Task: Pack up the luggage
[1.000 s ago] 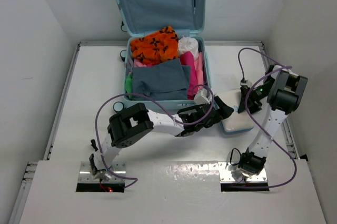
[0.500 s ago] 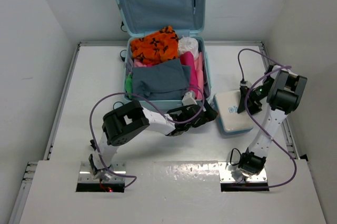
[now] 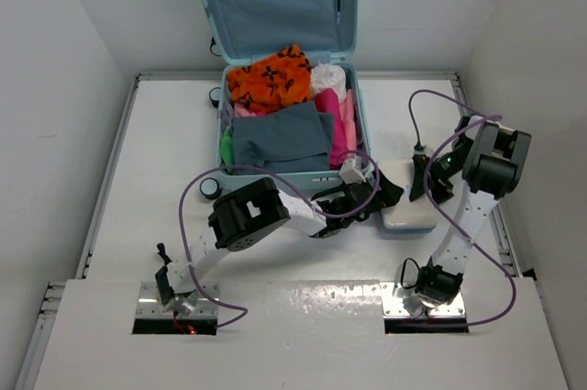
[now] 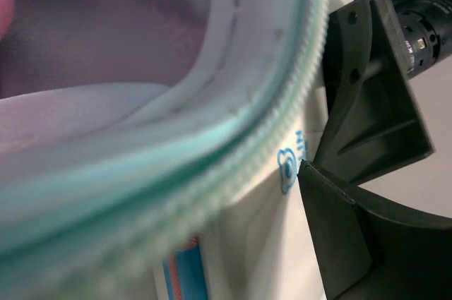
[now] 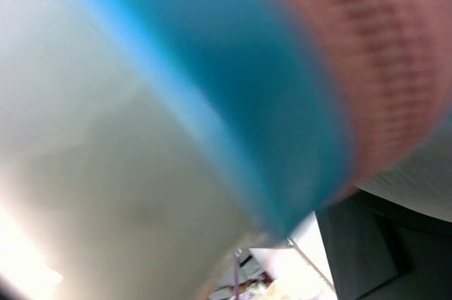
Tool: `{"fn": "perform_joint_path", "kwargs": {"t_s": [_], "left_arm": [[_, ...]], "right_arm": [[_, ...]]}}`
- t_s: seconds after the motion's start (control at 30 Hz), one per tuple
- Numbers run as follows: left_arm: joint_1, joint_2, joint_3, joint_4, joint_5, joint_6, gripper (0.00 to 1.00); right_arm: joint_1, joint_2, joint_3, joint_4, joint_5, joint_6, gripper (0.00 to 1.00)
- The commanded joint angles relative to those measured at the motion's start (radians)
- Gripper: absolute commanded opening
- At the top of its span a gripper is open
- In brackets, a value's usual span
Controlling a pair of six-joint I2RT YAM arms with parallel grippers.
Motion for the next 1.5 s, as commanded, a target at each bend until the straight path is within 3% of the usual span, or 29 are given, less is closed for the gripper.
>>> {"fn": "perform_joint_path", "kwargs": {"t_s": [0.0,0.07,0.1,0.23,0.5,0.63,0.67,0.83,1.07,1.2,1.47], "left_arm": [[0.032,0.134,-0.01,0.215,0.352,-0.072,1.0],[0.032,0.125,-0.01,0.277,0.383,-0.006,0.93],[0.032,0.116,-0.01,0.332,0.396,0.033,0.91],[0.022,0.089,-0.001,0.401,0.429,0.077,0.88],[0.021,0.054,-0.044,0.411,0.44,0.068,0.84],[0.021,0.03,-0.053,0.442,0.462,0.109,0.8],[0.021,0.011,-0.053,0.453,0.463,0.141,0.79],[0.003,-0.049,-0.053,0.486,0.502,0.222,0.7],[-0.035,-0.095,-0.019,0.508,0.522,0.31,0.63],[-0.077,-0.13,0.005,0.439,0.498,0.42,0.59],[-0.11,-0.139,0.096,0.315,0.453,0.482,0.4]], "right_arm": [[0.145,0.021,-0.134,-0.055,-0.068,-0.101,0.94],[0.153,0.015,-0.138,-0.052,-0.105,-0.089,0.9],[0.156,0.006,-0.132,-0.053,-0.137,-0.092,0.83],[0.155,-0.083,-0.167,-0.055,-0.217,-0.153,0.75],[0.168,-0.209,-0.192,-0.055,-0.406,-0.175,0.8],[0.176,-0.212,-0.195,-0.055,-0.476,-0.164,0.63],[0.176,-0.226,-0.201,-0.053,-0.51,-0.164,0.55],[0.178,-0.29,-0.211,-0.053,-0.556,-0.161,0.42],[0.181,-0.375,-0.223,-0.053,-0.588,-0.141,0.34],[0.187,-0.407,-0.241,-0.053,-0.621,-0.118,0.26],[0.188,-0.454,-0.324,-0.055,-0.596,-0.109,0.08]]}}
